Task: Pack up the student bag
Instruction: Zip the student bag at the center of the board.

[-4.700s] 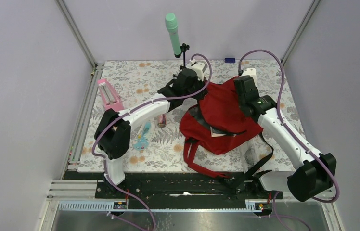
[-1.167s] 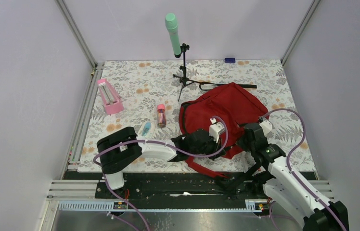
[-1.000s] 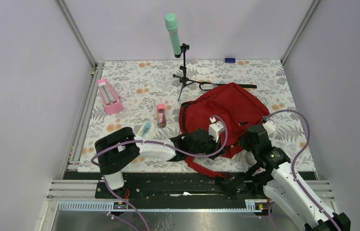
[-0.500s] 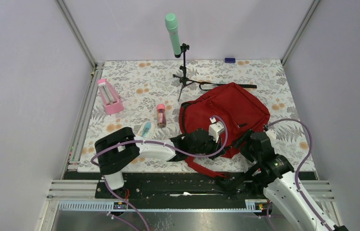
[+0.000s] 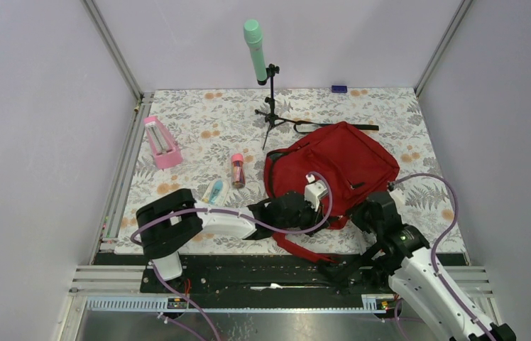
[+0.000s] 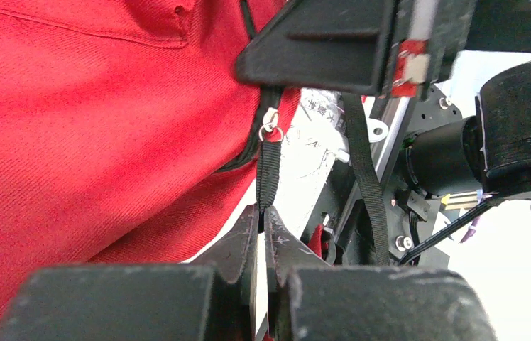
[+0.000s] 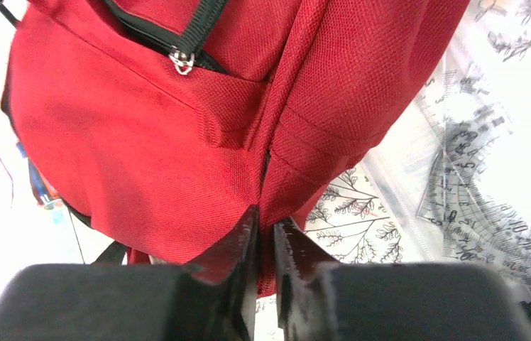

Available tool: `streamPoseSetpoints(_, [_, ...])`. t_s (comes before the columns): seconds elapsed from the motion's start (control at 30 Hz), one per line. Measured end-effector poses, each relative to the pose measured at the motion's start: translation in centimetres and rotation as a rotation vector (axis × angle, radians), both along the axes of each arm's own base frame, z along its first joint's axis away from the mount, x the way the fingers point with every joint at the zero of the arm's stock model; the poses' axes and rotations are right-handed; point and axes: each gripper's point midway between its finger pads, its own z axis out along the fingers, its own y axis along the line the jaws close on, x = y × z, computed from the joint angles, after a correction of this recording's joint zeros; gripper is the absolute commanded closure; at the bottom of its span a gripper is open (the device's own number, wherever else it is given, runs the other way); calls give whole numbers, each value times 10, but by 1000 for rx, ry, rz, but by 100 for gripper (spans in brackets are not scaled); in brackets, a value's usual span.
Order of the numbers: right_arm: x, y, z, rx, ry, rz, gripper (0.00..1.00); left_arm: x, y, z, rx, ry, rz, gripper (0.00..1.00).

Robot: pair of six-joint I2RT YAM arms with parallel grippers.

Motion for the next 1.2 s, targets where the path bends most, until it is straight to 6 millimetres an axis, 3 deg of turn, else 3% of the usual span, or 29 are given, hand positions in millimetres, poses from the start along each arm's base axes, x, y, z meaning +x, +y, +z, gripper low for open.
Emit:
streamPoseSetpoints(0.1, [2,-6,17,-8,-58,-18,99,2,3,4,-11,-10,15,100])
streamPoseSetpoints(0.27, [5,-11,57,-15,-140,-23,100,10,5,30,-89,-29,61,100])
streamPoseSetpoints(0.43, [3,-15,65,-20,-156,-36,100,28,23,42,-133,-18,144,100])
streamPoseSetpoints(0.5, [2,-16,66,-18,-164,-43,100,33,30,41,-133,-19,162,100])
streamPoseSetpoints(0.63, [1,-32,61,-55,-174,-120,100,40,60,16,-57,-13,202,100])
streamPoseSetpoints(0.77, [-1,-38,56,-61,-178,-149,91,33,70,0,-13,3,179,100])
streamPoseSetpoints(0.8, [-1,-38,55,-63,-176,-150,88,30,70,-1,-12,7,165,95])
streamPoseSetpoints(0.87, [-1,-39,54,-66,-177,-151,82,23,69,0,-16,13,128,67])
streamPoseSetpoints(0.93, [0,-39,53,-72,-180,-149,75,16,65,4,-28,11,80,51])
streamPoseSetpoints(1.03, [1,-41,52,-87,-187,-145,71,7,54,17,-53,-15,12,40])
streamPoseSetpoints(1.2, [1,-41,52,-85,-192,-145,69,-2,15,58,-135,-96,-78,39])
